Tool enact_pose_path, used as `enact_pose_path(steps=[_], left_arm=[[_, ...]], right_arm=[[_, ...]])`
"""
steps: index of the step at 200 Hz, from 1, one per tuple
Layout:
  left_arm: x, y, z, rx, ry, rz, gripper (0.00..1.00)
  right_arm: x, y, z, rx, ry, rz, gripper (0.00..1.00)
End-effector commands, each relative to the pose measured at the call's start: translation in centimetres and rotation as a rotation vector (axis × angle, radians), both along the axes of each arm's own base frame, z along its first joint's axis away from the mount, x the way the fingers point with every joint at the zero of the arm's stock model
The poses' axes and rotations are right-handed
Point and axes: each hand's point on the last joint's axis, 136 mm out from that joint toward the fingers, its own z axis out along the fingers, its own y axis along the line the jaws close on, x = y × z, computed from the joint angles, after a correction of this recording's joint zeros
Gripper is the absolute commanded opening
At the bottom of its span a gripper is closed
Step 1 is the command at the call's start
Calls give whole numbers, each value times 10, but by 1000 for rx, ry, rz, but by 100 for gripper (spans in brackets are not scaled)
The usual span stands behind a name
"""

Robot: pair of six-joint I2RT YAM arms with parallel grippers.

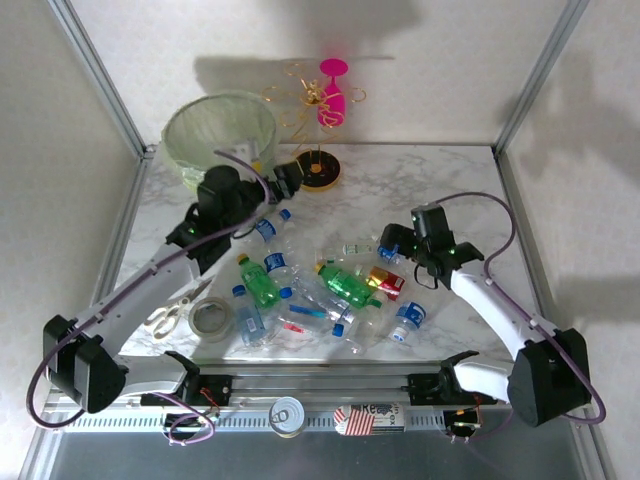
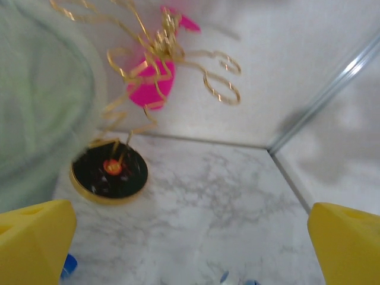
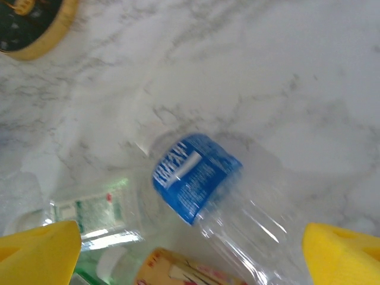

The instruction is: Put the plastic bottles in the bin

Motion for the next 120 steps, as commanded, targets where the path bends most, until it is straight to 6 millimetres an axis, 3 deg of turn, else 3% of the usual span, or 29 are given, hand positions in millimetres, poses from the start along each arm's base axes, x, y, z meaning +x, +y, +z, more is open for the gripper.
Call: enact_pose_path(steps=[1, 60, 88, 120], left_arm=[[-13, -13, 10, -69, -88, -24, 100], [-39, -70, -42, -94, -30, -163, 100], [-41, -81, -63, -105, 16, -183, 100], [-39, -90, -69, -107, 32, -202, 100]], right_arm=[[-24, -20, -19, -8, 89, -128, 95], [-65, -40, -56, -19, 211, -225, 85], [-79, -48, -72, -26, 237, -262, 85], [-90, -57, -80, -43, 248, -292, 84]])
